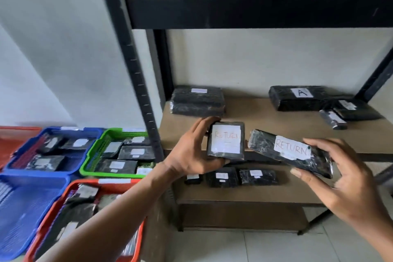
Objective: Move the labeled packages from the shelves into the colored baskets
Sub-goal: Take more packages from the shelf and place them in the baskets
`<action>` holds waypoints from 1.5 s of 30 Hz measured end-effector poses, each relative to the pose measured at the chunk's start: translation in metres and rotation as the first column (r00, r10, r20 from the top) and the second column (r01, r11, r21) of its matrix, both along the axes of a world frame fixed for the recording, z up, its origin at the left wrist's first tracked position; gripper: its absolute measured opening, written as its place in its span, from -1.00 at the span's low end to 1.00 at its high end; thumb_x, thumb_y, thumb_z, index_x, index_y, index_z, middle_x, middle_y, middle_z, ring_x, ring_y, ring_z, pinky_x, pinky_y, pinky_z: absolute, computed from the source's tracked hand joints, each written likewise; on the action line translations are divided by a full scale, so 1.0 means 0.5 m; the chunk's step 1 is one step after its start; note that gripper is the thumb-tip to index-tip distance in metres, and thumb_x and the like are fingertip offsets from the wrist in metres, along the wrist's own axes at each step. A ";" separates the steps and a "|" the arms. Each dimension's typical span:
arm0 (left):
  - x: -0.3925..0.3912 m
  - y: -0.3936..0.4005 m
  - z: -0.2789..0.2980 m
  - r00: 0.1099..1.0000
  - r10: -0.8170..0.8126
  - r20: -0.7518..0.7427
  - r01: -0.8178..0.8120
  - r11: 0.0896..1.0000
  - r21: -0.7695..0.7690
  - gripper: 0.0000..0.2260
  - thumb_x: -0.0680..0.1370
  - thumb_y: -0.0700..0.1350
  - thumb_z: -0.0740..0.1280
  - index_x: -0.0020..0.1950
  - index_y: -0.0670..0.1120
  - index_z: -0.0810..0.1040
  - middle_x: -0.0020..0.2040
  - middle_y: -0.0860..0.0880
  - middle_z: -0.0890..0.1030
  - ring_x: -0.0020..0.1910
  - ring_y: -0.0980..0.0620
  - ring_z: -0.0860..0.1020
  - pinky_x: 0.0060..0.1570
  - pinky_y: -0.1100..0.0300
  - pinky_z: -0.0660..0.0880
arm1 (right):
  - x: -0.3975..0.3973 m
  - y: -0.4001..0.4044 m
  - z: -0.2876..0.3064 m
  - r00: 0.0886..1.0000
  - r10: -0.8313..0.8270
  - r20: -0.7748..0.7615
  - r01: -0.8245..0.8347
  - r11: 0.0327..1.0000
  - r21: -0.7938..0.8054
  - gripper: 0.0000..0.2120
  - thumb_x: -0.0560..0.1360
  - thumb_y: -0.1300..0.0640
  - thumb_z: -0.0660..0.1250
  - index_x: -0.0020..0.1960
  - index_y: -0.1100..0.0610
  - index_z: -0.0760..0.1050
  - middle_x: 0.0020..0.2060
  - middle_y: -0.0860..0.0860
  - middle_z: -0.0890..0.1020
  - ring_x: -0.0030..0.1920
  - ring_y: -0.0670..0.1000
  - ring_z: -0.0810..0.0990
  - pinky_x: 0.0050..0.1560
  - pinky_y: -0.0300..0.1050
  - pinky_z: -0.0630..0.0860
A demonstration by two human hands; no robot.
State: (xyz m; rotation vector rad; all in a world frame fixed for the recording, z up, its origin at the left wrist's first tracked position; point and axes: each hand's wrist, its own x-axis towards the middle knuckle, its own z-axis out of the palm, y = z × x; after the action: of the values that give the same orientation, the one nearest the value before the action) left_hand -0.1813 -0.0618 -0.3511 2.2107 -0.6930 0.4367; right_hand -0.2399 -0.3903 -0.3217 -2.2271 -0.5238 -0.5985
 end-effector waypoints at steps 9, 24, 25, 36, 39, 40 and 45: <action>-0.327 0.181 -0.047 0.977 0.203 -0.070 -0.200 0.979 0.043 -0.10 0.28 0.13 0.63 0.50 -0.10 0.32 0.34 0.00 0.49 0.28 0.08 0.51 0.24 0.15 0.49 | -0.172 0.154 -0.025 0.985 0.162 -0.063 -0.158 0.986 0.058 -0.44 0.30 0.11 0.58 0.26 0.09 0.54 0.13 -0.08 0.58 0.15 0.00 0.59 0.12 0.02 0.55; -0.549 0.716 -0.073 0.920 0.391 -0.034 -0.378 0.905 0.194 -0.11 0.31 0.32 0.54 0.51 -0.04 0.32 0.33 0.08 0.52 0.25 0.13 0.53 0.19 0.15 0.54 | -0.268 0.684 -0.085 0.970 0.220 -0.103 -0.222 0.975 -0.015 -0.50 0.36 -0.15 0.55 0.24 -0.01 0.57 0.11 -0.26 0.57 0.17 -0.11 0.50 0.19 -0.36 0.34; -0.552 0.762 -0.077 0.920 0.391 -0.035 -0.376 0.904 0.203 -0.11 0.32 0.32 0.55 0.51 -0.03 0.32 0.33 0.09 0.51 0.26 0.14 0.52 0.20 0.15 0.53 | -0.268 0.727 -0.095 0.977 0.192 -0.096 -0.195 0.980 -0.028 -0.48 0.35 -0.18 0.54 0.24 -0.01 0.58 0.11 -0.24 0.58 0.15 -0.09 0.49 0.18 -0.31 0.36; -0.501 1.072 -0.124 0.929 0.362 -0.074 -0.319 0.887 0.332 -0.07 0.32 0.35 0.52 0.55 0.02 0.23 0.34 0.07 0.39 0.20 0.15 0.46 0.14 0.27 0.51 | -0.254 1.050 -0.150 0.987 0.014 -0.162 -0.018 1.000 -0.024 -0.43 0.28 -0.10 0.60 0.24 0.03 0.61 0.05 -0.17 0.56 0.16 0.00 0.47 0.14 -0.07 0.42; -0.464 1.116 -0.148 0.922 0.370 -0.117 -0.323 0.898 0.299 -0.06 0.32 0.32 0.53 0.55 -0.02 0.23 0.33 0.08 0.38 0.18 0.14 0.49 0.12 0.22 0.56 | -0.215 1.092 -0.166 0.985 0.021 -0.174 -0.033 0.997 -0.064 -0.42 0.27 -0.07 0.61 0.26 0.02 0.60 0.09 -0.15 0.60 0.16 0.01 0.46 0.11 -0.11 0.37; -0.450 1.130 -0.157 0.919 0.371 -0.132 -0.324 0.904 0.280 -0.07 0.32 0.30 0.54 0.54 -0.04 0.24 0.32 0.08 0.38 0.17 0.14 0.49 0.11 0.21 0.58 | -0.197 1.105 -0.171 0.983 0.018 -0.184 -0.032 0.997 -0.073 -0.42 0.28 -0.05 0.62 0.26 0.02 0.60 0.11 -0.11 0.61 0.17 0.02 0.46 0.12 -0.12 0.36; -0.385 1.191 -0.189 0.900 0.391 -0.191 -0.332 0.901 0.281 -0.12 0.32 0.22 0.55 0.52 -0.02 0.25 0.32 0.10 0.38 0.17 0.15 0.50 0.07 0.22 0.59 | -0.102 1.181 -0.199 0.965 0.016 -0.263 -0.037 0.996 -0.077 -0.45 0.28 -0.04 0.64 0.22 0.01 0.58 0.13 -0.03 0.60 0.19 0.07 0.47 0.19 0.02 0.46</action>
State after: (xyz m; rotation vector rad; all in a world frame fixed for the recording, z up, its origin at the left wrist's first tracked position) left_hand -0.3740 0.5335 -0.4456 2.5829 -0.2019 0.2648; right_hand -0.2909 0.2003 -0.4212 -2.3264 -0.4463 -0.2654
